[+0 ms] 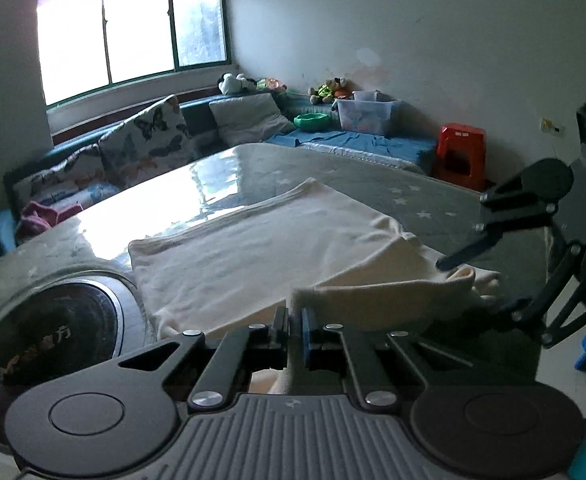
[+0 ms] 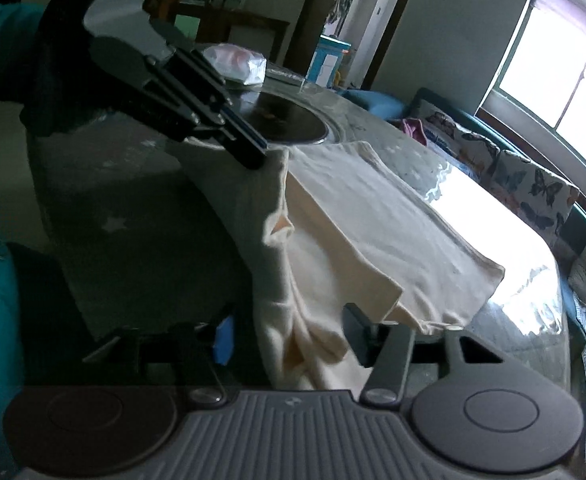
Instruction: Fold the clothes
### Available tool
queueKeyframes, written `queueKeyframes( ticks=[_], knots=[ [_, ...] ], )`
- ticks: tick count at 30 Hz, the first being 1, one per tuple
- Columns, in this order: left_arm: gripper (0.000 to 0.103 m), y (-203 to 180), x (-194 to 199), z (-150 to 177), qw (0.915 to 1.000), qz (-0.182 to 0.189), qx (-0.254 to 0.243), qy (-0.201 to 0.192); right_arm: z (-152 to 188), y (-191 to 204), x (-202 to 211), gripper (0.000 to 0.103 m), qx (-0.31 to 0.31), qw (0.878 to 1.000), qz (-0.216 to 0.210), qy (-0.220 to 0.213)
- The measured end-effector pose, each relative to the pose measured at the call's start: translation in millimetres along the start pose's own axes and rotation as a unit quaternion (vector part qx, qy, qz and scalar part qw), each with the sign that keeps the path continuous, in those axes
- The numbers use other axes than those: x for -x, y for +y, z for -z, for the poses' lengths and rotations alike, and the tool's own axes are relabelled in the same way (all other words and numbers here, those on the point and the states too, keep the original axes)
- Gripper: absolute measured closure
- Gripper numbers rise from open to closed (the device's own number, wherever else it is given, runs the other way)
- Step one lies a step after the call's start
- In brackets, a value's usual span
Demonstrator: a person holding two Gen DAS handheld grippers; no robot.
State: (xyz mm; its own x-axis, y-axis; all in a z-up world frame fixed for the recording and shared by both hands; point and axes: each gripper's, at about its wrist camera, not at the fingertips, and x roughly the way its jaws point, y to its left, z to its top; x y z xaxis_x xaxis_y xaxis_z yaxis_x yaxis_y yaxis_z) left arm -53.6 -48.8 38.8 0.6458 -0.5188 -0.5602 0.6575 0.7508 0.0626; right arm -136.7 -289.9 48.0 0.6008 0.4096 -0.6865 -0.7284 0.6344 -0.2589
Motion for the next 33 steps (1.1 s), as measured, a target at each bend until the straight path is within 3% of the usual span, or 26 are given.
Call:
queueKeyframes(
  ticks=[2,5,10,12,14,20,25,27,29,31,33],
  knots=[
    [0.098,4.9,-7.3,0.0,0.9999,-0.001,0.011,0.008,-1.6,-7.1,-7.6,0.075,-0.013,1.000,-0.012,0.009],
    [0.098,11.6,-9.1,2.8,0.9996,0.003,0.023,0.016,-6.6,-21.7,-13.3,0.087,-0.052,0.998,-0.036,0.020],
    [0.093,13.6,17.9,11.3,0.9998,0.007,0.020,0.006,-16.0,-47.6,-17.1,0.090,-0.113,0.991,-0.072,0.029],
    [0.084,9.6,33.0,17.4,0.9999,0.006,0.008,0.004,-19.4,-57.4,-18.3,0.090,-0.137,0.986,-0.086,0.032],
    [0.057,1.0,44.6,24.8,0.9999,0.001,-0.013,0.009,-21.0,-67.2,-19.1,0.090,-0.159,0.982,-0.099,0.033],
    [0.052,-30.5,52.3,47.0,0.9952,0.002,-0.096,0.021,-23.8,-79.0,-19.1,0.090,-0.188,0.976,-0.107,0.030],
    [0.052,-41.6,32.5,55.6,0.9899,-0.025,-0.138,0.026,-27.0,-85.4,-18.8,0.092,-0.204,0.973,-0.109,0.027],
    [0.065,-39.0,27.5,56.6,0.9889,-0.029,-0.143,0.026,-27.6,-83.9,-17.6,0.093,-0.200,0.974,-0.105,0.024],
    [0.087,-35.8,26.1,55.3,0.9890,-0.035,-0.142,0.022,-27.6,-80.7,-15.8,0.095,-0.194,0.976,-0.099,0.020],
    [0.095,-31.5,29.5,51.6,0.9906,-0.032,-0.132,0.014,-26.7,-76.1,-13.3,0.096,-0.188,0.978,-0.091,0.015],
    [0.097,-28.6,34.4,47.6,0.9920,-0.028,-0.123,0.005,-25.6,-72.7,-10.6,0.097,-0.185,0.979,-0.088,0.010]
  ],
)
